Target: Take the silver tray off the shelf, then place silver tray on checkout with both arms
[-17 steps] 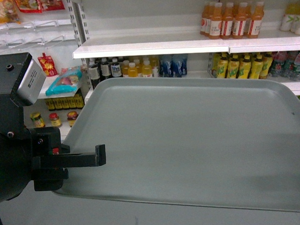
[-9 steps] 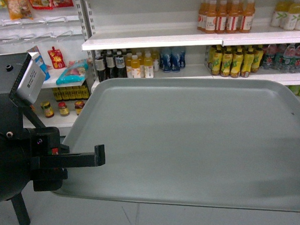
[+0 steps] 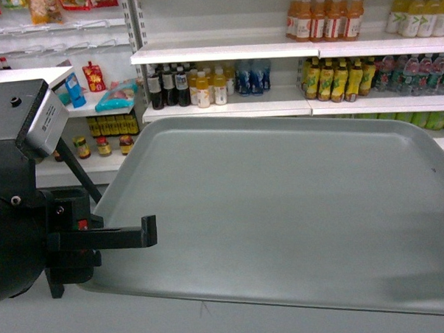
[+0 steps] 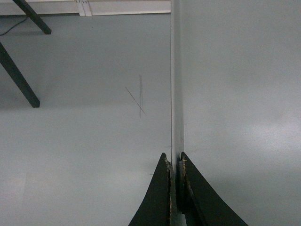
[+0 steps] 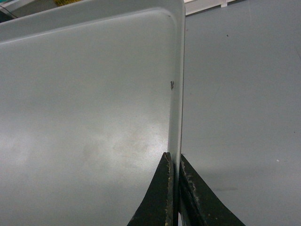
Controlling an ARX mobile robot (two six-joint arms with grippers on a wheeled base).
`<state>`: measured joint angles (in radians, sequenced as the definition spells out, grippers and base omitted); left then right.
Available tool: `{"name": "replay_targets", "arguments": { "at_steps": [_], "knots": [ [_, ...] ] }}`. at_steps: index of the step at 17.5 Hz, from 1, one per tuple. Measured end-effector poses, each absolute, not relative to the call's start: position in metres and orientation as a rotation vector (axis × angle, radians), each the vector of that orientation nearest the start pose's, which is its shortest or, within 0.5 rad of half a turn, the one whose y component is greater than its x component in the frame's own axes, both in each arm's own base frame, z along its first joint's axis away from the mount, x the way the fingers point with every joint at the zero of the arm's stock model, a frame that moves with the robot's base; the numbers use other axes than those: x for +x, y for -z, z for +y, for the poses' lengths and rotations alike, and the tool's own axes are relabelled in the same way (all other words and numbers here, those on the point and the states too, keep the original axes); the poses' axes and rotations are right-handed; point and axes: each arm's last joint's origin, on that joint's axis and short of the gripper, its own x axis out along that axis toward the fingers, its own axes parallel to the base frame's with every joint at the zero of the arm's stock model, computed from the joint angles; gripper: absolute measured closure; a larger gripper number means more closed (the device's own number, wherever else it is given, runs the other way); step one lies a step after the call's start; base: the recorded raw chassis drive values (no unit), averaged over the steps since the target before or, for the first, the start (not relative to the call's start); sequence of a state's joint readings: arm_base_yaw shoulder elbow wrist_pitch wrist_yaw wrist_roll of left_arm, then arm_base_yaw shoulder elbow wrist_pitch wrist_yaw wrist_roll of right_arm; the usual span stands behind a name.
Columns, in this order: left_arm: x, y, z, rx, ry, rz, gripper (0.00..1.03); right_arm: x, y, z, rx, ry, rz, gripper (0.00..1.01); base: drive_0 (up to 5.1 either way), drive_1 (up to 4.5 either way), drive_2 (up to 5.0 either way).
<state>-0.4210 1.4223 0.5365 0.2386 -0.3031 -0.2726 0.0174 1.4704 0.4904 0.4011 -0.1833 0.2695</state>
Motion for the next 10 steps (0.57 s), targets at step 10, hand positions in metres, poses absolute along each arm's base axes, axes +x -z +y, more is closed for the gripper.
{"name": "replay_targets", "arguments": {
  "at_steps": [10],
  "knots": [
    [0.2394, -0.1560, -0.0980, -0.036, 0.033, 0.610, 1.00, 0.2601, -0.1442, 0.0087, 0.311, -0.115, 0.595, 0.98, -2.9, 0.82, 2.1]
  ]
}}
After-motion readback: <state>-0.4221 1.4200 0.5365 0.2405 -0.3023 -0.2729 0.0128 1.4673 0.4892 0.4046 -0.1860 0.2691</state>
